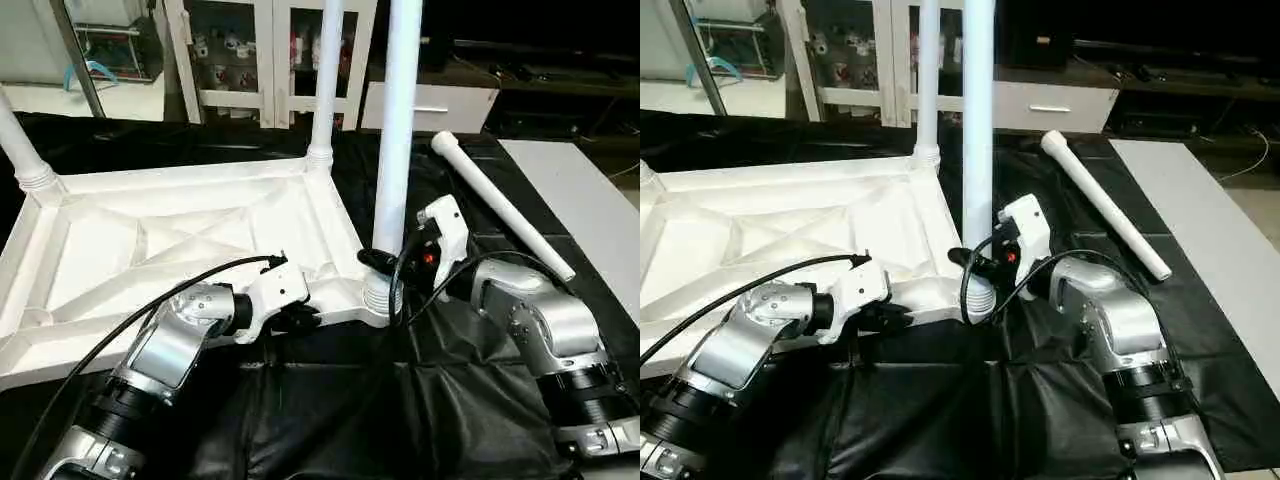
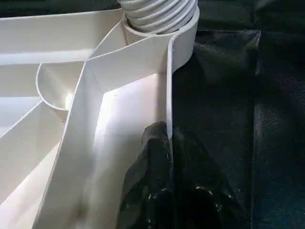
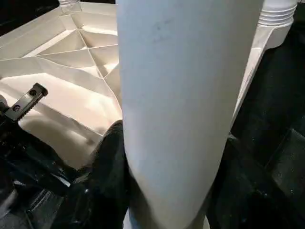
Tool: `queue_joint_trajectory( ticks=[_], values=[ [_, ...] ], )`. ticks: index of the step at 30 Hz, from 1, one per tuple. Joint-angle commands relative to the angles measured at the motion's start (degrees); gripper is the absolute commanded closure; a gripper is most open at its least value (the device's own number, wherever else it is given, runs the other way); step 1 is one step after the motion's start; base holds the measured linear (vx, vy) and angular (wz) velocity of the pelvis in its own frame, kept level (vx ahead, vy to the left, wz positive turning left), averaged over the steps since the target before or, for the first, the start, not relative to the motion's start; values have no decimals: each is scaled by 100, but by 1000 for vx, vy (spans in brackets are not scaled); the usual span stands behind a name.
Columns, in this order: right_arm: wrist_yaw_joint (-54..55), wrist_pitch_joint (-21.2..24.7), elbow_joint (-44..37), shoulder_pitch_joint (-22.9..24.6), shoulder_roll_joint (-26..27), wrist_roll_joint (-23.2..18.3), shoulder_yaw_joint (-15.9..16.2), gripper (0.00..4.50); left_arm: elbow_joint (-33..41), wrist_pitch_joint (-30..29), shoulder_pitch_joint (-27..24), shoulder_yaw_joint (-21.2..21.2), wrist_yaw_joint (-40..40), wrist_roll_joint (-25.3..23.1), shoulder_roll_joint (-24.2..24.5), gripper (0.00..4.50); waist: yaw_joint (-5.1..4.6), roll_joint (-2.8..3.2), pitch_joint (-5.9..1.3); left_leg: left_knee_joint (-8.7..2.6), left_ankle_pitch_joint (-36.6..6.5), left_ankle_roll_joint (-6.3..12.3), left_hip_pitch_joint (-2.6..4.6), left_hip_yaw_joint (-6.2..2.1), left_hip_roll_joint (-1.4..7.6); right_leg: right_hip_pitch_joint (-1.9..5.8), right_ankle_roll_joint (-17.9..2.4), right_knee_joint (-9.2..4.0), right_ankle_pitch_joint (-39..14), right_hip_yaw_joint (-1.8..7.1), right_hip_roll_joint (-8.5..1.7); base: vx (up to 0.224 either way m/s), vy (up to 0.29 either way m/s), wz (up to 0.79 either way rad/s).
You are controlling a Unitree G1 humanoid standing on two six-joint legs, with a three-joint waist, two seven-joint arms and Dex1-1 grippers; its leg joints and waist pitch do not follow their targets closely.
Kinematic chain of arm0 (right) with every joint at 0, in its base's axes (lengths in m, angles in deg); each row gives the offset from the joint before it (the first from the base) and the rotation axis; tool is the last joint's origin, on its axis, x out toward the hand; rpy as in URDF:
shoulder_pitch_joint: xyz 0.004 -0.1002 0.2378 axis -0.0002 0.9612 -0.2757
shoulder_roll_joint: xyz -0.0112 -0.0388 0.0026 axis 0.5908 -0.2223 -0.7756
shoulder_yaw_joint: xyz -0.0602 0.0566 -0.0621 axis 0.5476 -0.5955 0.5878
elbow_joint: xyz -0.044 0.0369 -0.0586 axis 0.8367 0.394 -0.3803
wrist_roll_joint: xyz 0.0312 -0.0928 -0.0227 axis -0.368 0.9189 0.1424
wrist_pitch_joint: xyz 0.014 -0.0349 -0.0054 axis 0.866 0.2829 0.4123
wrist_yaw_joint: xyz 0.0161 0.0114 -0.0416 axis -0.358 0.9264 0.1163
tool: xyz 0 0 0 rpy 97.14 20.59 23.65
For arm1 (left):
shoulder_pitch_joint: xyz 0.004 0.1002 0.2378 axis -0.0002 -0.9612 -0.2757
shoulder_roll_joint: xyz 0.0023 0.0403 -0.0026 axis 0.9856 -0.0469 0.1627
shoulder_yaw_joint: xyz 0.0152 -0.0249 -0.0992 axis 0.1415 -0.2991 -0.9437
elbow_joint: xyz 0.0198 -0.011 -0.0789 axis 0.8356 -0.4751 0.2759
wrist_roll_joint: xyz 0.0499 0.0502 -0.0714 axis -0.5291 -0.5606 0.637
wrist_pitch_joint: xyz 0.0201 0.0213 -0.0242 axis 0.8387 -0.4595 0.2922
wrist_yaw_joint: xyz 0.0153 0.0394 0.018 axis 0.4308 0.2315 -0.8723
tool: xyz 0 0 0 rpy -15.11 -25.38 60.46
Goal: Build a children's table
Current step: Insert table leg to table base
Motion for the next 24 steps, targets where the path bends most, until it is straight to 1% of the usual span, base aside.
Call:
queue_joint_trajectory(
  ticks=[1,5,7,9,10,11,12,13,14,15,16,17,18,19,20,21,23,24],
  values=[
    [7,66,151,2,-41,41,-18,265,-94,-52,-69,161,74,119,-46,450,7,-20,-276,-436,-75,405,25,-147,471,258,-1468,-386,-167,371,-598,0,0,0],
    [88,15,271,24,102,-116,-260,265,-92,-75,-47,161,65,142,-49,450,9,-20,-273,-439,-119,388,22,-148,471,258,-1476,-394,-229,373,-604,0,0,0],
    [226,-33,410,79,244,-296,-558,265,-92,-105,-39,129,31,173,-71,450,3,-24,-266,-444,-125,392,20,-147,474,254,-1500,-397,-238,377,-615,0,0,0],
    [313,-39,470,119,333,-414,-733,265,-85,-118,-36,119,25,188,-73,450,2,-26,-269,-445,-115,381,18,-147,471,258,-1506,-393,-237,373,-612,0,0,0],
    [330,-42,479,137,354,-442,-771,265,-84,-120,-33,116,22,189,-73,450,3,-27,-270,-445,-110,382,25,-146,472,253,-1503,-395,-229,373,-609,0,0,0],
    [375,-68,501,224,412,-503,-861,265,-92,-124,-20,107,11,196,-82,450,-3,-13,-265,-445,-112,384,25,-145,470,251,-1509,-397,-222,372,-605,0,0,0],
    [389,-94,498,286,440,-512,-887,265,-99,-124,-12,103,6,198,-87,450,3,-4,-265,-445,-112,376,23,-147,475,252,-1502,-398,-215,375,-614,0,0,0],
    [405,-133,491,374,477,-515,-916,265,-109,-124,0,96,-1,202,-94,450,0,-13,-269,-442,-115,380,22,-140,472,252,-1497,-399,-195,377,-610,0,0,0],
    [407,-214,458,511,523,-501,-914,265,-145,-114,28,91,-16,201,-111,450,4,1,-266,-449,-148,377,20,-145,470,255,-1487,-407,-217,374,-613,0,0,0],
    [406,-243,451,550,536,-494,-912,265,-156,-111,37,91,-21,201,-117,450,4,1,-266,-449,-148,377,20,-145,470,255,-1487,-407,-217,374,-613,0,0,0],
    [416,-308,436,629,569,-490,-919,265,-185,-97,56,84,-45,198,-134,450,2,-6,-254,-457,-217,355,14,-147,476,249,-1465,-421,-310,374,-614,0,0,0],
    [423,-350,427,678,592,-487,-925,265,-204,-87,69,80,-61,196,-145,450,10,-7,-258,-460,-263,331,22,-147,478,251,-1442,-427,-385,375,-622,0,0,0],
    [439,-447,371,815,667,-488,-945,265,-246,-69,98,70,-101,195,-162,450,5,3,-250,-468,-313,307,26,-147,476,239,-1426,-440,-460,376,-610,0,0,0],
    [443,-545,295,967,737,-488,-946,265,-275,-59,122,64,-124,194,-171,450,9,1,-247,-470,-341,293,20,-149,476,241,-1405,-445,-505,377,-614,0,0,0],
    [446,-579,272,1016,757,-494,-941,265,-284,-58,130,63,-131,196,-173,450,17,9,-249,-476,-400,264,26,-154,485,236,-1379,-451,-575,381,-626,0,0,0],
    [444,-686,234,1090,759,-436,-884,265,-291,-58,138,55,-141,200,-176,450,22,21,-248,-485,-435,244,31,-161,484,236,-1365,-456,-619,377,-616,0,0,0],
    [444,-758,213,1131,756,-392,-844,265,-295,-58,142,49,-149,203,-179,450,19,11,-245,-488,-427,234,20,-159,482,239,-1344,-459,-599,381,-616,0,0,0],
    [487,-1012,111,1331,848,-323,-806,265,-321,-41,165,34,-175,200,-186,450,30,19,-246,-484,-401,247,24,-154,483,231,-1337,-463,-577,385,-623,0,0,0]
  ],
)
